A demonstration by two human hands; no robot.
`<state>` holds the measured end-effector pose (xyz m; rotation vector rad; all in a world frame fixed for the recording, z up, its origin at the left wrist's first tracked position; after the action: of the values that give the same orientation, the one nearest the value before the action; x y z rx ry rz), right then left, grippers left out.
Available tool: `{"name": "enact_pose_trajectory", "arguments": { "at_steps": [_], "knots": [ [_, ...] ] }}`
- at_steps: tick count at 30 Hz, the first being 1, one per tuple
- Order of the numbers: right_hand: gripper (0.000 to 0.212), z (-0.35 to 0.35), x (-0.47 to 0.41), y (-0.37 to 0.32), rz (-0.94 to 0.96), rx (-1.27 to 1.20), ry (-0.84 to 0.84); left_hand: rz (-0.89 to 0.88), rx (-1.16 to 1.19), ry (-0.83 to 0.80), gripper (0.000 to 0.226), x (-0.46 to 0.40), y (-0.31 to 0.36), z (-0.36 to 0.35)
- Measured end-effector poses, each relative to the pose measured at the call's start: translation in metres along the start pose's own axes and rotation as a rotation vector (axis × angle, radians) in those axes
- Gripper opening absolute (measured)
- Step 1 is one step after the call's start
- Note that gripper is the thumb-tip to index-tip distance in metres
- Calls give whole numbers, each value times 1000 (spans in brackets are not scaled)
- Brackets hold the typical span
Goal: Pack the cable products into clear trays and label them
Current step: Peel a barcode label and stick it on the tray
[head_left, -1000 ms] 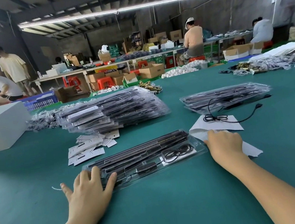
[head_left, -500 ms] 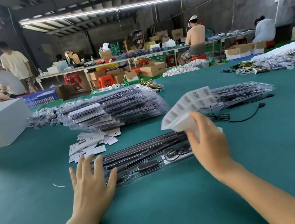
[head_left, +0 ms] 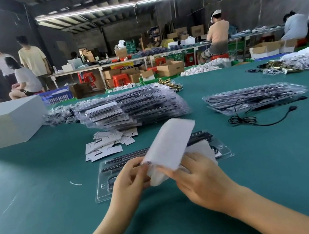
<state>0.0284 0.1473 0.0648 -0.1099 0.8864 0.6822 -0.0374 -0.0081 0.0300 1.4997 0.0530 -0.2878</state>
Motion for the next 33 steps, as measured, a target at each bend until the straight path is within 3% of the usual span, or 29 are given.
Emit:
{"name": "enact_pose_trajectory", "arguments": {
  "at_steps": [4,8,10,14,19,27,30,33],
  "knots": [
    [47,-6,1,3,-57,3,-79,163,228,69,20,-4,-8,10],
    [22,-10,4,15,-182,33,-135,339,460,153,18,-9,-20,16],
    [26,-12,6,20,-238,68,-160,370,506,142,20,-10,-22,16],
    [43,-18,9,20,-291,79,-231,377,511,84,22,-10,-22,12],
    [26,-20,10,17,-300,24,-174,338,439,-22,23,-8,-19,7],
    [32,-11,3,11,-288,-74,-36,364,375,-168,29,-1,-15,-7],
    [32,-10,3,13,-375,-152,2,384,448,-253,27,4,-15,-19],
    [30,-8,3,18,-459,-91,25,389,489,-282,43,6,-15,-24]
  ]
}}
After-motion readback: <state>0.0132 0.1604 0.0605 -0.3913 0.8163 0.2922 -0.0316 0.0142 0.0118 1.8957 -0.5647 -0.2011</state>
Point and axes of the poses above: each hand's wrist, its own x-axis away from the middle knuckle, its own z-axis out of the back of the hand, y = z × x, the point moved 6 cm from there along -x, towards the middle knuckle
